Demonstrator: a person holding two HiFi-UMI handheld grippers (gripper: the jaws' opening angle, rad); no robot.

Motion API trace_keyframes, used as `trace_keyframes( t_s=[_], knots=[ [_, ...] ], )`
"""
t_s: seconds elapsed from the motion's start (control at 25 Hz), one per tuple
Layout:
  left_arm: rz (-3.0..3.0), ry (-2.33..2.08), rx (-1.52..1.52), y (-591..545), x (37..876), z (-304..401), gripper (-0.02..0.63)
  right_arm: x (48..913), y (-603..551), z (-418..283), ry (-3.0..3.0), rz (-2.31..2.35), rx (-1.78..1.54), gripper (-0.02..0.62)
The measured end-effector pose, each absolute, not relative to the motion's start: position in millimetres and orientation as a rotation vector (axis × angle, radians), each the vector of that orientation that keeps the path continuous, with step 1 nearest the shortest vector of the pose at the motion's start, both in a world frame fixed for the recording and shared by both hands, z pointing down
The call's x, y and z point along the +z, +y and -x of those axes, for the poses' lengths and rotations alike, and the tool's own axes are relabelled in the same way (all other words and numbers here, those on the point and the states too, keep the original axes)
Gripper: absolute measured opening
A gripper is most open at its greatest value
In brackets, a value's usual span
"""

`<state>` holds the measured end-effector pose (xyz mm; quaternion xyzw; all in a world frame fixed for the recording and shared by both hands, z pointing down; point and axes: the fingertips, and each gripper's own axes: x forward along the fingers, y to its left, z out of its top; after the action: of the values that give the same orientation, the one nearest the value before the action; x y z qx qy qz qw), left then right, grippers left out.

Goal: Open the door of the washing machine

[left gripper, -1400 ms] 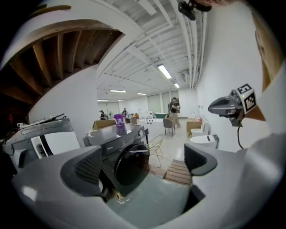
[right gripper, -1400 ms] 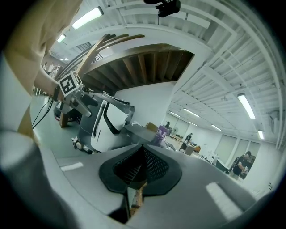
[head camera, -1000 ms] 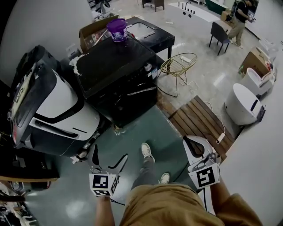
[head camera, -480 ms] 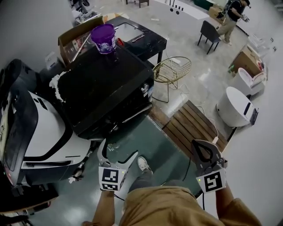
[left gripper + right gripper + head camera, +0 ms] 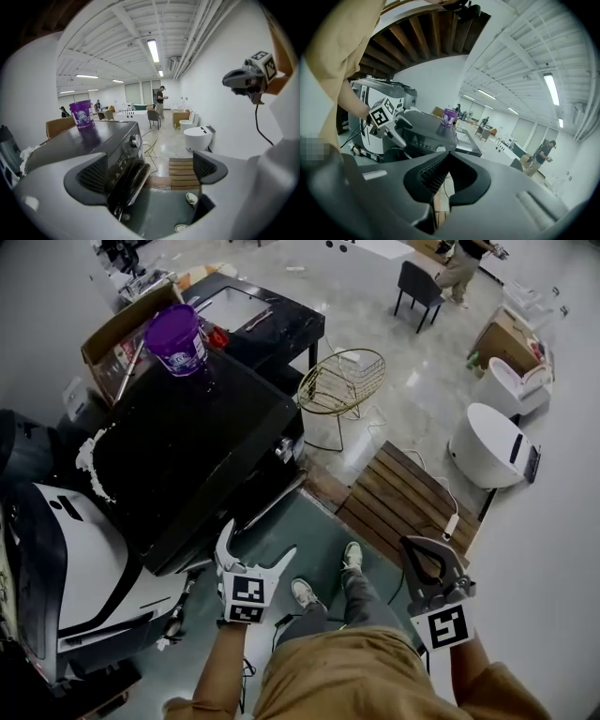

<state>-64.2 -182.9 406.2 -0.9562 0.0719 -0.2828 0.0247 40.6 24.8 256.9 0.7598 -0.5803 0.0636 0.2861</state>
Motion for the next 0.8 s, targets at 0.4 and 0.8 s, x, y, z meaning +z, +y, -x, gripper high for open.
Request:
trace_keyframes(
  t_s=[0.4,0.8],
  knots=[
    [2.755,0.238,-1.206,-195.3,488.9,-19.8,0.598,274.7,-15.9,-123.7,-1.701,-1.973,0.119,0.003],
    [2.413,0.118,-1.44,-214.4,594.4,-93.3,0.594,313.8,-36.0,-177.0,-1.805,-1.906,0.141,0.003]
  ],
)
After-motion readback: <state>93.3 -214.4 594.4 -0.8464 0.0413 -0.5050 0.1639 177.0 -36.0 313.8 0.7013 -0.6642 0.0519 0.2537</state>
